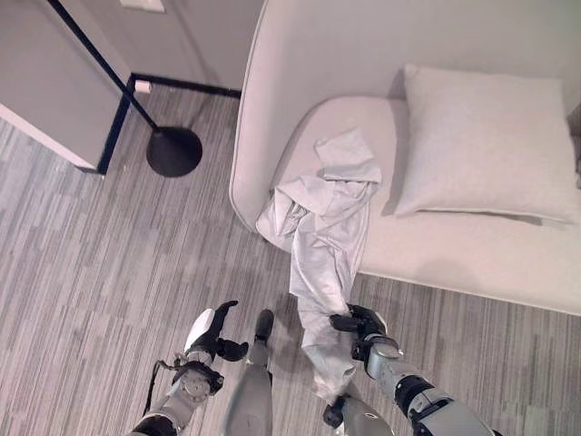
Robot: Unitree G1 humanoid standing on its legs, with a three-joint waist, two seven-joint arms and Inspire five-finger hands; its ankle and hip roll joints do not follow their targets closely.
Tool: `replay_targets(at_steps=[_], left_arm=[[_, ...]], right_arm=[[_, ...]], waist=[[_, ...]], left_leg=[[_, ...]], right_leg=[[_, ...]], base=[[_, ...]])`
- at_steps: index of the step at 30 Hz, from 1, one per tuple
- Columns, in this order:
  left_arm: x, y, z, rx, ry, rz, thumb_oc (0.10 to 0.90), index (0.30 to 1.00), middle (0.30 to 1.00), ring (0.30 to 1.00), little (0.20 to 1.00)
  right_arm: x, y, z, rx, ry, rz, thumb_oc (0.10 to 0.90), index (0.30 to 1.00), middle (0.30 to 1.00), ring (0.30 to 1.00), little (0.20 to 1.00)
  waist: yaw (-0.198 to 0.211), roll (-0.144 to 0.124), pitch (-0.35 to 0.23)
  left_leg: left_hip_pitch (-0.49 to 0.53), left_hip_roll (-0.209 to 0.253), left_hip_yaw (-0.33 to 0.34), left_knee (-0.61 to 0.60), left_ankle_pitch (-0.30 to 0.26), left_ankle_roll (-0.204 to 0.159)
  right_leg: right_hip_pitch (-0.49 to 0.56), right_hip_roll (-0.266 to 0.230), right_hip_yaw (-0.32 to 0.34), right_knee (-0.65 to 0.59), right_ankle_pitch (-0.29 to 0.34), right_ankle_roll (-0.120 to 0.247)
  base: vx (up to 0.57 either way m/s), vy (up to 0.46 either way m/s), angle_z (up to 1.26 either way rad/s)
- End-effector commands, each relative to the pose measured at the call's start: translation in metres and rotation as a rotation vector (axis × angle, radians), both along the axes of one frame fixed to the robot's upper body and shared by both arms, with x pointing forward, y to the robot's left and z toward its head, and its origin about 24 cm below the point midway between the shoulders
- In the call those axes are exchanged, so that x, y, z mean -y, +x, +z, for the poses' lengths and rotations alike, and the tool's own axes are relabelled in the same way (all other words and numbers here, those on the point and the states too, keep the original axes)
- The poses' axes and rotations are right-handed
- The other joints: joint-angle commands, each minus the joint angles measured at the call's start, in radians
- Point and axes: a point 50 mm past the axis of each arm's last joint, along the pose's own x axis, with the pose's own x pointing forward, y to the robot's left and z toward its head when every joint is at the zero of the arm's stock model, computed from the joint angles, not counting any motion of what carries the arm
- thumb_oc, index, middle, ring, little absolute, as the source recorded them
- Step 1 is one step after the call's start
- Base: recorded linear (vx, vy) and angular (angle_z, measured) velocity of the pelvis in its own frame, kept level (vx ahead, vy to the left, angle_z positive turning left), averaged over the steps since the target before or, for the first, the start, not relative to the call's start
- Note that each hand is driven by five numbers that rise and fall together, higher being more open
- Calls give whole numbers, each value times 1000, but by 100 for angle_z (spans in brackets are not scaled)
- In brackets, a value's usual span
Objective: Hang the clothes on the sofa on the clothes rack.
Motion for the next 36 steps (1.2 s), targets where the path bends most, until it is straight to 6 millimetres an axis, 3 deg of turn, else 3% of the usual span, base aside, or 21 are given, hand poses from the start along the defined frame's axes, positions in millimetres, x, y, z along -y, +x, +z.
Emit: replay_targets(at_steps=[1, 2, 5, 6, 10, 11, 12, 16, 19, 20, 22, 23, 28, 30, 31, 36], left_arm=[[-8, 0, 4, 30, -23, 58, 800, 900, 900, 900, 900], [-9, -1, 4, 32, -39, 73, 800, 900, 900, 900, 900], [-10, -4, 6, 43, -92, 114, 800, 900, 900, 900, 900], [-13, -6, 10, 64, -140, 137, 800, 900, 900, 900, 900], [-10, 1, 23, 135, -216, 151, 800, 900, 900, 900, 900], [-10, 1, 23, 134, -216, 151, 800, 900, 900, 900, 900], [-9, 6, 31, 174, -240, 155, 800, 900, 900, 900, 900], [-6, 16, 46, 249, -259, 143, 800, 900, 900, 900, 900], [0, 20, 55, 295, -254, 111, 800, 900, 900, 900, 900], [0, 23, 60, 322, -252, 113, 800, 900, 900, 900, 900], [1, 26, 64, 340, -241, 107, 800, 900, 900, 900, 900], [1, 32, 73, 391, -219, 93, 800, 900, 900, 900, 900], [-6, 51, 100, 550, -115, 91, 800, 900, 900, 900, 900], [-17, 60, 121, 666, -14, 111, 800, 900, 900, 900, 900], [-24, 64, 138, 752, 48, 122, 800, 900, 900, 900, 900], [-33, 60, 168, 904, 175, 110, 800, 900, 900, 900, 900]], right_arm=[[-9, 33, 44, 257, 122, -48, 400, 300, 300, 300, 300], [-8, 38, 52, 297, 145, -56, 400, 300, 300, 300, 300], [-9, 49, 81, 439, 190, -31, 400, 300, 300, 300, 300], [-15, 57, 111, 568, 197, 50, 400, 300, 300, 300, 300], [-19, 70, 180, 835, 217, 141, 400, 300, 300, 300, 300], [-19, 70, 180, 835, 217, 141, 400, 300, 300, 300, 300], [-26, 71, 214, 967, 247, 179, 400, 300, 300, 300, 300], [-35, 68, 275, 1191, 244, 239, 400, 300, 300, 300, 300], [-39, 68, 310, 1300, 236, 247, 400, 300, 300, 300, 300], [-44, 65, 331, 1362, 238, 269, 400, 300, 300, 300, 300], [-48, 65, 341, 1391, 248, 285, 400, 300, 300, 300, 300], [-54, 61, 362, 1448, 269, 322, 400, 300, 300, 300, 300], [-70, 45, 387, 1542, 326, 434, 400, 300, 300, 300, 300], [-75, 35, 395, 1580, 359, 504, 400, 300, 300, 300, 300], [-77, 31, 396, 1582, 350, 554, 400, 300, 300, 300, 300], [-76, 26, 394, 1566, 334, 624, 400, 300, 300, 300, 300]], waist=[[14, -5, -40], [13, -1, -46], [14, 4, -74], [17, 4, -96], [22, -2, -142], [23, -2, -140], [21, -3, -162], [19, -9, -201], [20, -14, -228], [16, -18, -243], [15, -21, -249], [9, -28, -263], [-14, -37, -286], [-29, -39, -299], [-35, -40, -306], [-47, -38, -317]], left_leg=[[-6, 4, 13, 0, -89, 0], [-12, 1, 17, 2, -66, 7], [12, 9, 19, 0, -68, 5], [30, 16, 22, 0, -69, 3], [74, 29, 31, -2, -73, -3], [75, 29, 31, -2, -73, -3], [95, 33, 37, -2, -77, -3], [136, 44, 50, -3, -83, -7], [158, 51, 59, -4, -88, -9], [171, 56, 66, -5, -89, -11], [178, 58, 70, -5, -90, -12], [193, 63, 78, -6, -91, -15], [213, 71, 95, -8, -92, -20], [224, 75, 107, -8, -94, -24], [233, 79, 115, -8, -99, -26], [238, 83, 127, -8, -100, -27]], right_leg=[[98, -47, -3, 9, -178, 68], [96, -53, -16, 9, -159, 63], [120, -50, -18, 9, -167, 62], [140, -49, -22, 9, -173, 61], [183, -42, -23, 9, -187, 58], [185, -42, -23, 9, -188, 58], [200, -39, -19, 9, -193, 55], [235, -32, -12, 9, -202, 51], [254, -28, -8, 9, -208, 47], [262, -24, -2, 9, -211, 46], [268, -22, 2, 9, -213, 43], [276, -19, 7, 9, -215, 41], [284, -14, 22, 9, -215, 38], [286, -13, 30, 9, -213, 39], [290, -11, 36, 9, -215, 39], [283, -13, 41, 9, -205, 41]], base=[[-54, 36, 4], [-65, 27, 5], [4, -3, 11], [21, -33, 10], [25, -14, 2], [34, -1, 2], [37, 6, -3], [31, 1, -9], [37, -1, -16], [25, -9, -10], [14, -9, -7], [-3, -3, -7], [7, -7, -15], [9, -11, -17], [4, -5, -29], [-6, -3, -11]])
